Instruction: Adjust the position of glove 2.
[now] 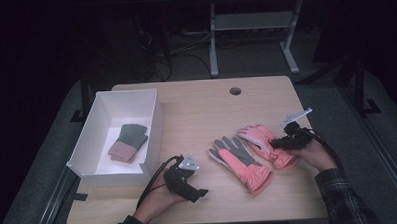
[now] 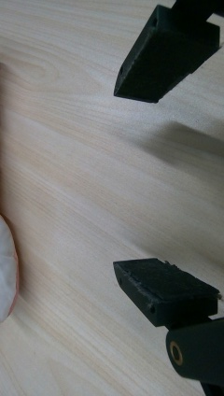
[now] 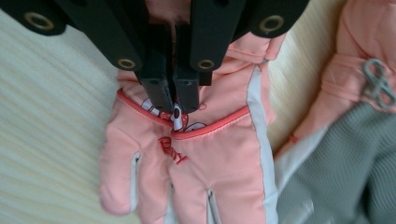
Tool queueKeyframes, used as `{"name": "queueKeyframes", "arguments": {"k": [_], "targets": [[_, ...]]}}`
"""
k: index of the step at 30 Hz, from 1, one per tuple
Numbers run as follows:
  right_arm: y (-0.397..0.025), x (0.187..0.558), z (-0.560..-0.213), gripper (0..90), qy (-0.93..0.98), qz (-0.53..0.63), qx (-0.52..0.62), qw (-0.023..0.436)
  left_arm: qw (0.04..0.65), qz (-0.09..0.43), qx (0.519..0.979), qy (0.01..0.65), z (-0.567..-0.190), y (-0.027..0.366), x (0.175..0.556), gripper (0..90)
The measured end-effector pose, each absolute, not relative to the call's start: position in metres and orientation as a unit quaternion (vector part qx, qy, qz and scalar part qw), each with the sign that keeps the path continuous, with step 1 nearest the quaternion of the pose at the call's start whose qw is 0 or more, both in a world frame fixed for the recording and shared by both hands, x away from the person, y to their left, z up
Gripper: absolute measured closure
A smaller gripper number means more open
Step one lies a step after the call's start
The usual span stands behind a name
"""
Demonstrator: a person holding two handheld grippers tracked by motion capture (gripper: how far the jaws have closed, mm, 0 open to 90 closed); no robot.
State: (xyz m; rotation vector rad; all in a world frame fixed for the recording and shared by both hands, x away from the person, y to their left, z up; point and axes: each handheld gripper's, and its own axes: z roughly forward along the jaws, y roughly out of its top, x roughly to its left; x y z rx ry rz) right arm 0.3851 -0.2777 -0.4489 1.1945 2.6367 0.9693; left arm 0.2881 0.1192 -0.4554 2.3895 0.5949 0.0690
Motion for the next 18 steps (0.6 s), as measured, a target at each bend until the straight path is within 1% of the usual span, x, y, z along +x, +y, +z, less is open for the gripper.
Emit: {"name": "queueKeyframes", "arguments": {"k": [5, 11, 18], "targets": [[-0.288, 0.379, -0.439, 88.2, 0.84, 0.343, 0.416, 0.053, 0.336, 0.026, 0.913, 0.23, -0.455, 0.12, 0.288, 13.4], [-0.299, 0.369, -0.418, 88.2, 0.82, 0.371, 0.431, 0.06, 0.336, 0.028, 0.913, 0.23, -0.455, 0.12, 0.289, 13.4], [-0.293, 0.351, -0.385, 88.1, 0.81, 0.399, 0.425, 0.062, 0.336, 0.026, 0.913, 0.231, -0.455, 0.121, 0.289, 13.4]]}}
